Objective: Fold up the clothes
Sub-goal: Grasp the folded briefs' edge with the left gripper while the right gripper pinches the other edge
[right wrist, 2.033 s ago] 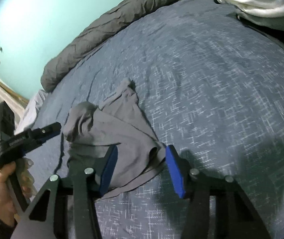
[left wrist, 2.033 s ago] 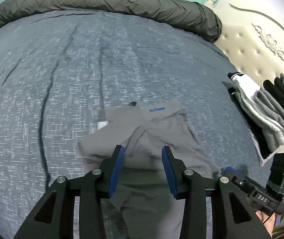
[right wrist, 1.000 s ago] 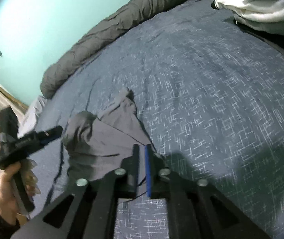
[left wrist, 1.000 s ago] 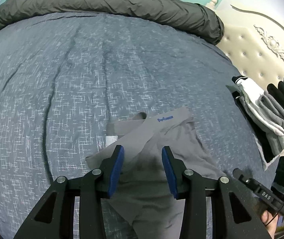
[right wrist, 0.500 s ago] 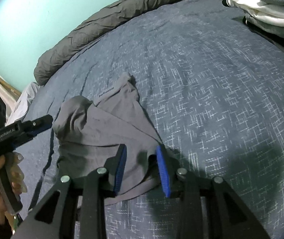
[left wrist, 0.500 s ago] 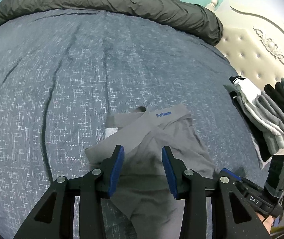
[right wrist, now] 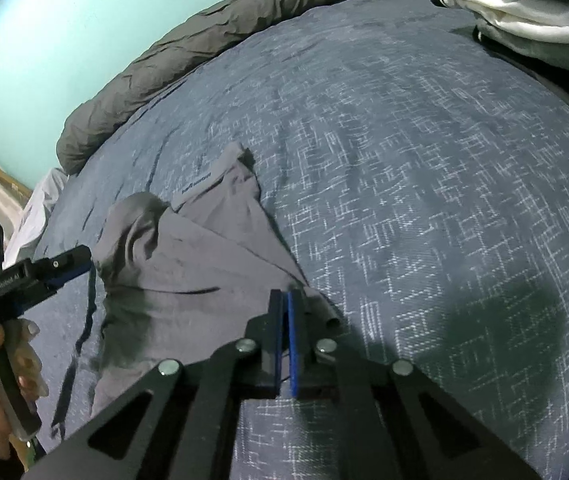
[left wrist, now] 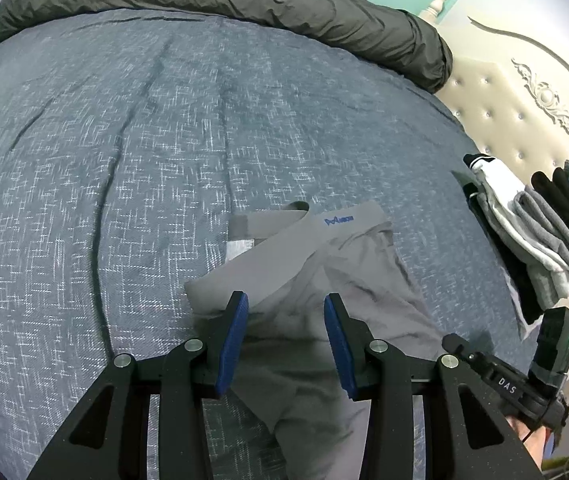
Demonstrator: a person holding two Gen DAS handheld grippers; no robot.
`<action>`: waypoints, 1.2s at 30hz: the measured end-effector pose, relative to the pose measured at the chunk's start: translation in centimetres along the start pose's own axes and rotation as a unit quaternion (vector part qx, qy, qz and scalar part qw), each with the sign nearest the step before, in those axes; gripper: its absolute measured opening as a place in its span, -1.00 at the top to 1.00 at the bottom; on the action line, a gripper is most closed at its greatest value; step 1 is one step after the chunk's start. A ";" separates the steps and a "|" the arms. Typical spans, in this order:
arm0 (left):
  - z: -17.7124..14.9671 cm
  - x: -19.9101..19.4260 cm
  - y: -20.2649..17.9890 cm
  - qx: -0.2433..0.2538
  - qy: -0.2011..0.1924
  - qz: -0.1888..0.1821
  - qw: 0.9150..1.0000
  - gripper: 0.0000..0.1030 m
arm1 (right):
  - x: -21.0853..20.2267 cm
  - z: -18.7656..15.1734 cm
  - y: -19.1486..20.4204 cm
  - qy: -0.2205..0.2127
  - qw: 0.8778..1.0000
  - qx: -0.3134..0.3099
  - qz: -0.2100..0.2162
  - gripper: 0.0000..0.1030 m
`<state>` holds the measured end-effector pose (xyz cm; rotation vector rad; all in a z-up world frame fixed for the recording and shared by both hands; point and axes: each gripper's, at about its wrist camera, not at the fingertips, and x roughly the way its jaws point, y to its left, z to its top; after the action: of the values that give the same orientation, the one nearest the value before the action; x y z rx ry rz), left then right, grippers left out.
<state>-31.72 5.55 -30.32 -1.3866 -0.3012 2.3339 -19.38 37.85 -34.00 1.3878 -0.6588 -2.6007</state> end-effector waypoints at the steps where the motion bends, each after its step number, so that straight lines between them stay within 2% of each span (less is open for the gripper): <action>1: 0.0 0.0 0.0 0.000 0.000 0.000 1.000 0.17 | -0.1 0.0 0.0 -0.001 1.000 0.002 0.002 0.96; 7: 0.8 0.1 -0.3 0.004 -0.005 0.009 1.000 0.16 | -0.6 -0.3 -0.2 -0.003 1.000 0.012 0.014 0.97; 11: 2.4 0.7 -0.7 0.011 -0.012 0.025 1.000 0.16 | -1.6 -0.3 -0.5 -0.011 1.000 0.016 0.017 0.97; 15: 4.3 1.9 -1.6 0.036 -0.009 0.050 0.998 0.02 | -1.6 -0.4 -0.7 -0.010 0.999 0.019 0.023 0.97; 19: 5.3 3.2 -2.4 0.062 0.008 0.065 0.996 0.02 | -1.4 -0.3 -0.9 -0.008 0.999 0.023 0.030 0.97; 25: 5.3 4.6 -1.8 0.070 0.035 0.089 0.993 0.02 | -1.5 -0.3 -1.3 -0.006 0.999 0.029 0.037 0.97; 32: 5.4 6.6 -1.6 0.077 0.059 0.078 0.992 0.03 | -1.5 -0.6 -1.2 -0.004 0.999 0.030 0.043 0.97; 33: 5.3 6.7 -1.8 0.082 0.062 0.074 0.992 0.07 | -1.5 -0.6 -1.2 -0.004 0.999 0.030 0.043 0.97; 35: 5.1 7.0 -2.2 0.094 0.068 0.068 0.991 0.52 | -1.6 -0.7 -1.3 -0.004 0.999 0.030 0.044 0.97; 36: 5.0 7.1 -2.3 0.098 0.070 0.065 0.991 0.63 | -1.6 -0.7 -1.3 -0.004 0.999 0.031 0.044 0.97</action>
<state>-38.58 10.91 -32.58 -1.5003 0.0609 2.2806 -17.79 39.29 -33.69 1.3339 -0.7902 -2.5393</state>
